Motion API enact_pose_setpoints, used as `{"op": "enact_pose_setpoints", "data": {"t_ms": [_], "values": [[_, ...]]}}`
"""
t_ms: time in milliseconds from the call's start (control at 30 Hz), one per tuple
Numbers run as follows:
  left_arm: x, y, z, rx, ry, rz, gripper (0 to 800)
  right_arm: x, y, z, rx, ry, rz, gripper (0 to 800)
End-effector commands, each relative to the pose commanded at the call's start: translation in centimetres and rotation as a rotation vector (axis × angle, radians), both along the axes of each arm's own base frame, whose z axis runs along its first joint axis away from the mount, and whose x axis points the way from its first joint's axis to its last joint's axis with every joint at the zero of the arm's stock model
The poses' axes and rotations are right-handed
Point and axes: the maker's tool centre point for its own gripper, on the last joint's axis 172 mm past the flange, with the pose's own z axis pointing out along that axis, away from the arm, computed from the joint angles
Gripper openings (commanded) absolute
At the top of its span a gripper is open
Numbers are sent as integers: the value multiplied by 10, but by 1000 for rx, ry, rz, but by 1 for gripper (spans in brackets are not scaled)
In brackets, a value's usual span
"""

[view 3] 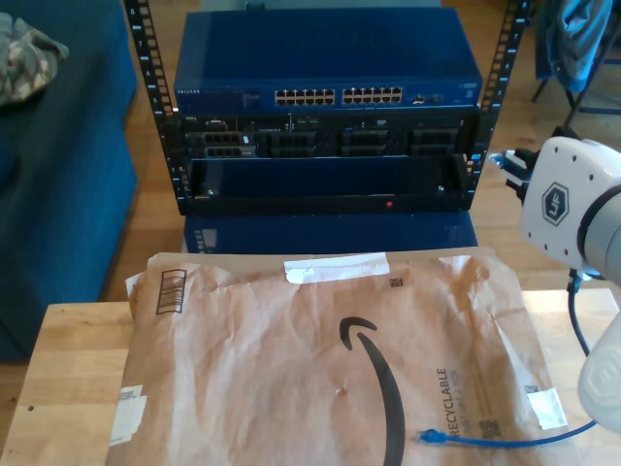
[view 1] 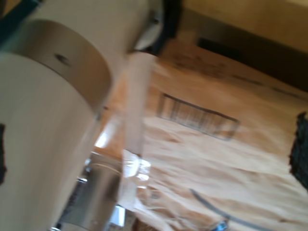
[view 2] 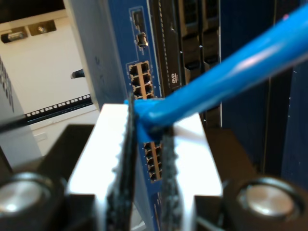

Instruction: Grab the cable and plug it in

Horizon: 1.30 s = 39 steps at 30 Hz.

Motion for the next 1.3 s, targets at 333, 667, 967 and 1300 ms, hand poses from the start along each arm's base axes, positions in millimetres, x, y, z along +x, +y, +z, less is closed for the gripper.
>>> {"op": "enact_pose_setpoints", "data": {"t_ms": [333, 667, 967, 1300], "values": [[-78, -23, -78, -69, -110, -11, 799, 0, 0, -1, 1, 2, 1, 28], [-84, -32, -114, -32, -155, -11, 799, -6, -1, -21, -7, 35, 2, 24], [-87, -27, -126, -9, -267, -104, 799, -7, -1, -25, -10, 42, 1, 23], [-105, -4, -190, 276, -301, -102, 799, -11, -2, -36, -13, 61, 2, 17]]}}
